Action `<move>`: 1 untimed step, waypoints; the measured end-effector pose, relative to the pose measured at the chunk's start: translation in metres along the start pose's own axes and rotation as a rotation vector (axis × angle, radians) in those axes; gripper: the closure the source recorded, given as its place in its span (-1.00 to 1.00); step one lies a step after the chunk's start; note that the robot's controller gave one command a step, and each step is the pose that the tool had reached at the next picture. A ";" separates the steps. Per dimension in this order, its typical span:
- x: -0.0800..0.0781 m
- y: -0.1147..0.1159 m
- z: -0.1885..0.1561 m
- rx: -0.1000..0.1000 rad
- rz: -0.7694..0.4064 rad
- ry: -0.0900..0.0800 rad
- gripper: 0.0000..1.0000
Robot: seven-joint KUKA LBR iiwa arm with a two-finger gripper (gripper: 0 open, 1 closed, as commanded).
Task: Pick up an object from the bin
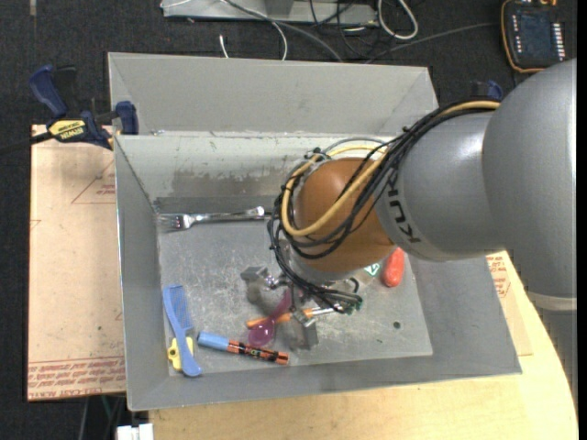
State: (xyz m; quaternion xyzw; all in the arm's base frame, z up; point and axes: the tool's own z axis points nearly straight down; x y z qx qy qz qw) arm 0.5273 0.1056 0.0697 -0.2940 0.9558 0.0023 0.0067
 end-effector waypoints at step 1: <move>-0.018 -0.033 -0.001 -0.004 0.129 0.010 1.00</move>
Offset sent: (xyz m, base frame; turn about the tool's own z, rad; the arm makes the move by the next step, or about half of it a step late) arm 0.0000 0.0000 0.0000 0.0000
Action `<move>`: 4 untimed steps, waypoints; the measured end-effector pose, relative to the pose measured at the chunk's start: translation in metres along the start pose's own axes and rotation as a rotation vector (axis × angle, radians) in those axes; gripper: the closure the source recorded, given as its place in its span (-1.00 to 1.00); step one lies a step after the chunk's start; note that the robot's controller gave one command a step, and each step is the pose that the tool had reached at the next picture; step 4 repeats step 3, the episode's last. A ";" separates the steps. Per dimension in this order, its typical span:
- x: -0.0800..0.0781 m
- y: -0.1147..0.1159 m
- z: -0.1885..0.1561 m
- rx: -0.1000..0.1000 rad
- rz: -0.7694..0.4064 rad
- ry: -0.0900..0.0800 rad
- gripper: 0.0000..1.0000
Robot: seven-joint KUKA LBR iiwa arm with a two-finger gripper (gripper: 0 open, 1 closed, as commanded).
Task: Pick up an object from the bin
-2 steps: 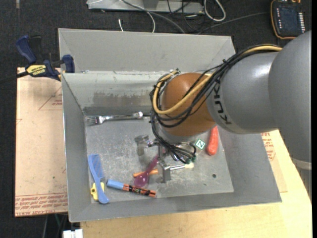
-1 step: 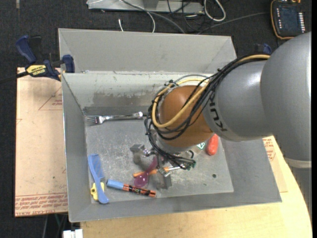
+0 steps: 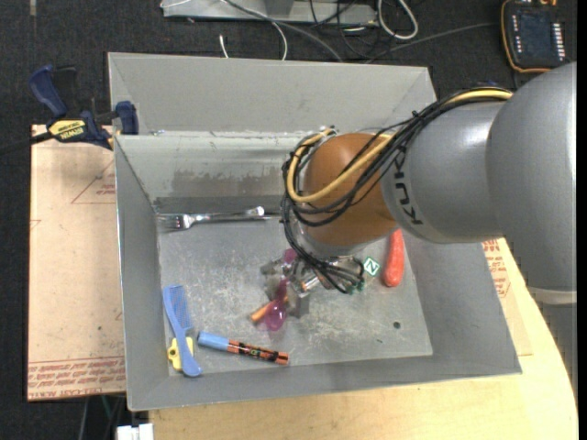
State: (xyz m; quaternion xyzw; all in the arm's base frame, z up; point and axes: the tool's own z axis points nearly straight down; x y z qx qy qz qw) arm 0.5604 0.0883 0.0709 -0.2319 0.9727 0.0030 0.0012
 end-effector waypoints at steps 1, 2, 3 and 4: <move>0.000 0.000 0.000 0.000 0.001 0.000 1.00; 0.000 0.000 -0.006 -0.001 0.002 0.000 1.00; 0.002 0.002 -0.033 -0.004 0.002 0.006 1.00; 0.002 0.002 -0.033 -0.004 0.002 0.006 1.00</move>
Offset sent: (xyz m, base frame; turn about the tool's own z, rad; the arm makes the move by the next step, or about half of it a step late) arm 0.0001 0.0001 0.0117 0.0006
